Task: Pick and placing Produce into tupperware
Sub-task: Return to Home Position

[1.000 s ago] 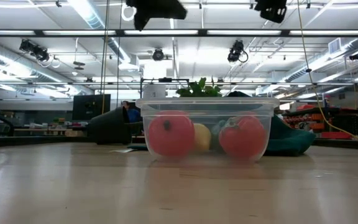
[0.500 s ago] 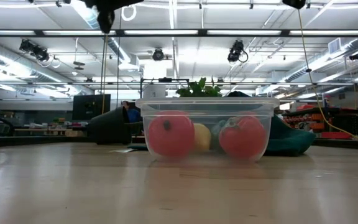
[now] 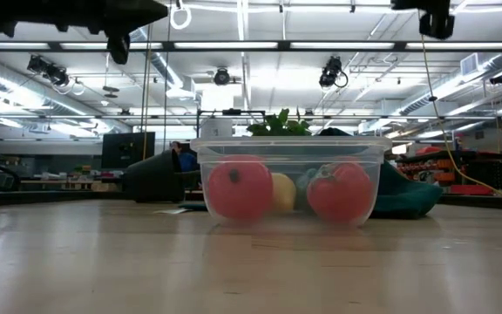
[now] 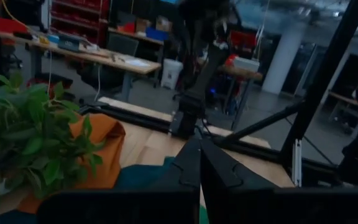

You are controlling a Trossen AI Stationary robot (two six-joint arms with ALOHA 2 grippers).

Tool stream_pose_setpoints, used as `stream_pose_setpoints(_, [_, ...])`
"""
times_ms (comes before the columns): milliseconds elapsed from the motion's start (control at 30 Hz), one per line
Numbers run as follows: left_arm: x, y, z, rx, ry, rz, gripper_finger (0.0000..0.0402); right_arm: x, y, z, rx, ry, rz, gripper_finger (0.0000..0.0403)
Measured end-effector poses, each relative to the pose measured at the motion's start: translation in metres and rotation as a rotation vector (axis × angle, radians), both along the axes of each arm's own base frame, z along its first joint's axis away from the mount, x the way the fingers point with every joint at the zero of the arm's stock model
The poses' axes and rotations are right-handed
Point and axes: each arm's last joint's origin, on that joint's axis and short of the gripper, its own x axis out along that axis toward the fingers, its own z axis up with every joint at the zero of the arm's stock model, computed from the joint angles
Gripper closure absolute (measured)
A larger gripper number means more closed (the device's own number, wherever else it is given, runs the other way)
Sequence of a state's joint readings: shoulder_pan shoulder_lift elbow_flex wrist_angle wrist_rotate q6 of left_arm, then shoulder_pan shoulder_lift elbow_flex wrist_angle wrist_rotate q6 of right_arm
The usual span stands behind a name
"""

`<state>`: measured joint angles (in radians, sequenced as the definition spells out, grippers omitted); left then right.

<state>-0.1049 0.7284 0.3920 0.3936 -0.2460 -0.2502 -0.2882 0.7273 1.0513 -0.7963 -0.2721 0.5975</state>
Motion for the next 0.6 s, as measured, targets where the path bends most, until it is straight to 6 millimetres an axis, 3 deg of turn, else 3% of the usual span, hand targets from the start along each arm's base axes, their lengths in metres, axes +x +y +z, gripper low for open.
stream_pose_setpoints(300, [-0.023,0.003,-0.026,-0.044,-0.052,-0.001,0.0398,0.006,-0.001,-0.048,0.116,-0.071,-0.029,0.0403])
stream_pose_setpoints(600, [-0.04,0.004,-0.049,-0.055,-0.093,0.001,0.0398,0.001,0.001,-0.065,0.182,-0.062,-0.064,0.0403])
